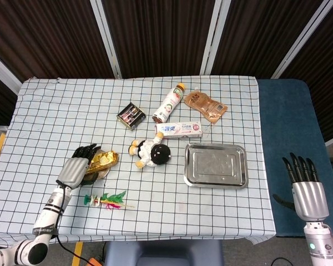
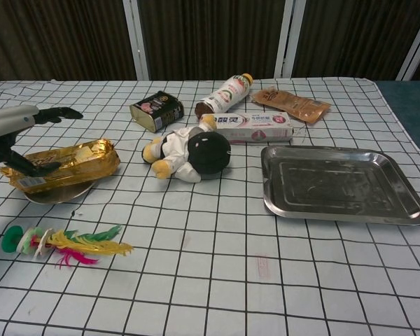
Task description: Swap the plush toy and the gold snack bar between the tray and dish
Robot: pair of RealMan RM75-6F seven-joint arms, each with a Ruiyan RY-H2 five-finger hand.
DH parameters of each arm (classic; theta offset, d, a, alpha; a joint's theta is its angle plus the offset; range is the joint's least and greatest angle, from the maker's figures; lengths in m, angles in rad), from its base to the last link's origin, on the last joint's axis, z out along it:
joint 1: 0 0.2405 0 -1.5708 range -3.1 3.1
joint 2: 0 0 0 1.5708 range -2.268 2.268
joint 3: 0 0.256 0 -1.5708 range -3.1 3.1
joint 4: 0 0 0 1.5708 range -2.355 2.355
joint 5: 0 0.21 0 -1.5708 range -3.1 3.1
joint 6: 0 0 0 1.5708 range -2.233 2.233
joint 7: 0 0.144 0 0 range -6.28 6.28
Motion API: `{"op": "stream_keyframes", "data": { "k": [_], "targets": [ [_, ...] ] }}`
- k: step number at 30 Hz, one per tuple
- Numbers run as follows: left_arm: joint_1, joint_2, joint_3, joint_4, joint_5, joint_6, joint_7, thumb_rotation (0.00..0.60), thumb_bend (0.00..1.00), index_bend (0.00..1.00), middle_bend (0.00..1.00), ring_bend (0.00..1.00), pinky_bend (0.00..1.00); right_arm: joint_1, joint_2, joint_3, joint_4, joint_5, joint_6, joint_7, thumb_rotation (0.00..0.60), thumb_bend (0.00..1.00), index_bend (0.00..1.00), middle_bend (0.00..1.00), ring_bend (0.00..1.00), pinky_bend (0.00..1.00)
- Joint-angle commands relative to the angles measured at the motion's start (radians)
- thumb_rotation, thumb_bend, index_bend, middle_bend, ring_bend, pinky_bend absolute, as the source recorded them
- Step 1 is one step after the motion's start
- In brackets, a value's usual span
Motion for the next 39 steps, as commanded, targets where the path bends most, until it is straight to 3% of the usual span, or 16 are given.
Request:
{"op": "stream_keyframes", "data": {
  "k": [1,12,26,28,31,39],
  "targets": [
    [-0.044,-0.046,-0.012,0.037,-0.061,-0.039,0.029,0.6,0.43,0.0,0.0,0.0,0.01,-0.005,0.0,0.005,0.002,-0.009,-0.003,0.007,0.6,0.09,0.0,0.0,0.0,0.0],
    [-0.091,-0.064,0.008,0.027,-0.158,-0.042,0.1,0.6,0.41,0.0,0.0,0.0,0.01,-0.019,0.002,0.027,0.015,-0.043,-0.002,0.035,0.6,0.09,0.0,0.0,0.0,0.0],
    [-0.123,-0.153,0.036,0.18,-0.22,-0.014,0.14,0.6,0.41,0.0,0.0,0.0,0.01,-0.032,0.005,0.041,0.013,-0.065,-0.023,0.043,0.6,0.09,0.0,0.0,0.0,0.0],
    [-0.12,-0.165,0.041,0.197,-0.213,-0.003,0.138,0.6,0.41,0.0,0.05,0.03,0.05,-0.034,0.004,0.042,0.014,-0.067,-0.025,0.044,0.6,0.09,0.0,0.0,0.0,0.0],
    [-0.115,-0.19,0.046,0.234,-0.185,0.023,0.124,0.6,0.41,0.04,0.17,0.16,0.18,-0.035,0.005,0.043,0.014,-0.069,-0.032,0.046,0.6,0.09,0.0,0.0,0.0,0.0],
    [-0.09,-0.272,0.058,0.363,-0.015,0.146,0.024,0.6,0.5,0.33,0.45,0.44,0.51,-0.039,0.008,0.051,0.008,-0.069,-0.047,0.045,0.6,0.09,0.0,0.0,0.0,0.0]
  ]
}}
